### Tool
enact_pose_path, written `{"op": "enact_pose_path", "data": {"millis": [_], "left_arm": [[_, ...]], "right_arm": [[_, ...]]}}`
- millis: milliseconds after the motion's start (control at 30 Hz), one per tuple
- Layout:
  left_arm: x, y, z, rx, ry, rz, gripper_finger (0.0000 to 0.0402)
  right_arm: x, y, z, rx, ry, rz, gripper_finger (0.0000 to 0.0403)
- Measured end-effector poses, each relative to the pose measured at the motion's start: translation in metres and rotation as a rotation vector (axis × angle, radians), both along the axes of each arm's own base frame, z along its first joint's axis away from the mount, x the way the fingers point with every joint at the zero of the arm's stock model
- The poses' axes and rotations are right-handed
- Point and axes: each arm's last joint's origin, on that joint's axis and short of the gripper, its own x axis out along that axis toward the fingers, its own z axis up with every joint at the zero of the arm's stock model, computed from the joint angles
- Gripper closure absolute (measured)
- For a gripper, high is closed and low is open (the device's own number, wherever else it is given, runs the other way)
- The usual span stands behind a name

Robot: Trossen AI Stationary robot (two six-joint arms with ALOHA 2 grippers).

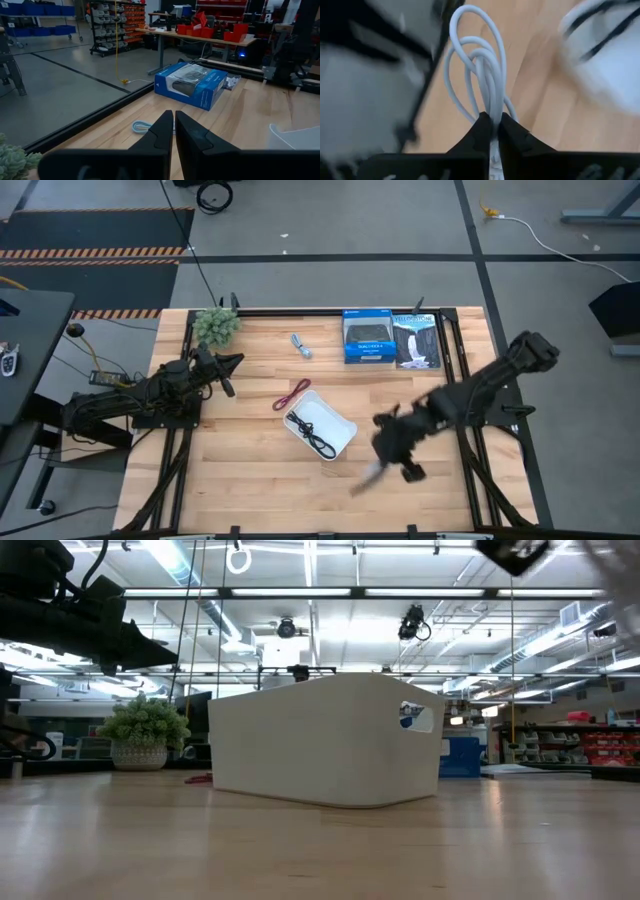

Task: Pick and place USB-C Cables
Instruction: Put the white charger cable into the white bin

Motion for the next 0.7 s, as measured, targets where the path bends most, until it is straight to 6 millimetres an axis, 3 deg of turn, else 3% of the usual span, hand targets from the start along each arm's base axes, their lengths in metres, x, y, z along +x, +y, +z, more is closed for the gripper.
{"op": "enact_pose_path", "data": {"millis": [167, 367, 500, 700], "left_arm": [[0.0, 0.0, 0.0, 0.0, 0.0, 0.0, 0.0377], [0.0, 0.0, 0.0, 0.0, 0.0, 0.001, 0.0377], [0.0, 0.0, 0.0, 0.0, 0.002, 0.0, 0.0377], [0.0, 0.0, 0.0, 0.0, -0.001, 0.0, 0.0377]], "right_arm": [[0.027, -0.03, 0.02, 0.22, -0.113, -0.227, 0.0384], [0.061, -0.055, 0.03, 0.389, -0.298, -0.359, 0.0381], [0.086, -0.07, 0.017, 0.413, -0.351, -0.438, 0.0382], [0.111, -0.089, -0.021, 0.334, -0.293, -0.565, 0.0382]]}}
